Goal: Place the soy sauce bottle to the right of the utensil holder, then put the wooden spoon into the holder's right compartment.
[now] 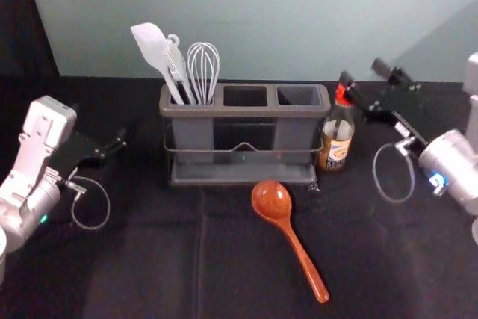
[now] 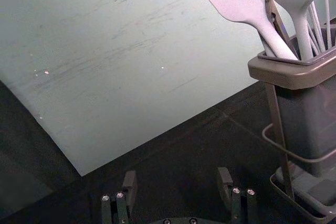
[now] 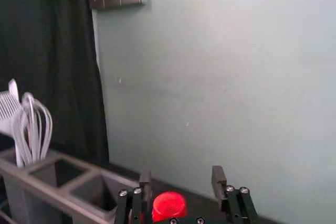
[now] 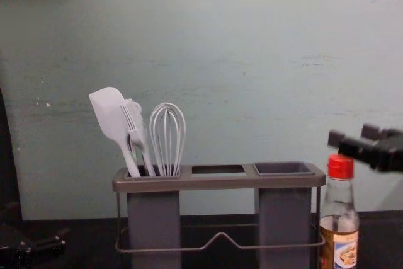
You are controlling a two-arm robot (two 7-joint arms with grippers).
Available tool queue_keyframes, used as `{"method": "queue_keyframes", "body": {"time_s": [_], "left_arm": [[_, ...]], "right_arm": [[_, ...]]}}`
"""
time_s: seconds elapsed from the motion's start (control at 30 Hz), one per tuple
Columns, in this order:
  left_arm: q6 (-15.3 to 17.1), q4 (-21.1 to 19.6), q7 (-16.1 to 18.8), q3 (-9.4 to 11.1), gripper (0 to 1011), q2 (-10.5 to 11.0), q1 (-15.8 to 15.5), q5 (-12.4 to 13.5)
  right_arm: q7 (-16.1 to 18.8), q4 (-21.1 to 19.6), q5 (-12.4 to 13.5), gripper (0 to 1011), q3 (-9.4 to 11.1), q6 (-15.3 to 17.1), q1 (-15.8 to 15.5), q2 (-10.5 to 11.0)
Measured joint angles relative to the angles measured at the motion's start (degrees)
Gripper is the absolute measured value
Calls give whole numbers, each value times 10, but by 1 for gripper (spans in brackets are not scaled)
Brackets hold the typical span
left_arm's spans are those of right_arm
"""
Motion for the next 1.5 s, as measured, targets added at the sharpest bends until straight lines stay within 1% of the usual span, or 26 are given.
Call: {"method": "queue_keyframes", "body": {"time_s": [0.03,0.07,0.1,0.13,0.2,0.23,0.27,0.3,0.33,0.37,0.5,0.53,0.63,0.77,0.83,0.87,0.93,1.0,1.07,1.17,1.2,1.27,1.3,1.37,1.4,1.5], "left_arm": [[0,0,0,0,1005,0,0,0],[0,0,0,0,1005,0,0,0],[0,0,0,0,1005,0,0,0],[0,0,0,0,1005,0,0,0],[0,0,0,0,1005,0,0,0],[0,0,0,0,1005,0,0,0],[0,0,0,0,1005,0,0,0],[0,0,0,0,1005,0,0,0],[0,0,0,0,1005,0,0,0],[0,0,0,0,1005,0,0,0],[0,0,0,0,1005,0,0,0],[0,0,0,0,1005,0,0,0],[0,0,0,0,1005,0,0,0],[0,0,0,0,1005,0,0,0],[0,0,0,0,1005,0,0,0],[0,0,0,0,1005,0,0,0],[0,0,0,0,1005,0,0,0],[0,0,0,0,1005,0,0,0],[0,0,0,0,1005,0,0,0],[0,0,0,0,1005,0,0,0],[0,0,0,0,1005,0,0,0],[0,0,0,0,1005,0,0,0],[0,0,0,0,1005,0,0,0],[0,0,0,0,1005,0,0,0],[0,0,0,0,1005,0,0,0],[0,0,0,0,1005,0,0,0]], "right_arm": [[-1,-15,3,736,6,0,-5,4],[-1,-15,3,736,6,0,-5,4],[-2,-40,8,812,16,1,-13,11],[-2,-40,8,823,16,1,-13,11],[-1,-70,13,865,25,3,-25,20],[-1,-77,14,916,27,3,-29,23],[-1,-89,16,932,30,3,-35,27],[-1,-89,16,947,30,3,-35,27],[-1,-102,17,987,33,4,-42,32],[-1,-107,18,1003,34,4,-46,34],[4,-137,23,1000,38,7,-66,45],[7,-150,25,1000,39,7,-75,49],[12,-168,29,1000,39,6,-90,54],[22,-200,33,1000,31,1,-121,66],[26,-209,33,1000,28,0,-130,69],[30,-218,33,1000,22,-3,-141,72],[35,-224,34,1000,16,-5,-151,75],[42,-230,34,1000,5,-7,-163,79],[46,-231,32,1000,-7,-7,-171,82],[49,-227,25,1000,-22,-4,-175,84],[49,-221,19,1000,-32,1,-176,85],[49,-214,13,1000,-41,6,-177,85],[48,-206,6,1000,-51,11,-176,85],[46,-198,-2,1000,-60,16,-175,85],[45,-195,-5,1000,-63,17,-175,85],[45,-196,-4,1000,-60,17,-175,85]]}}
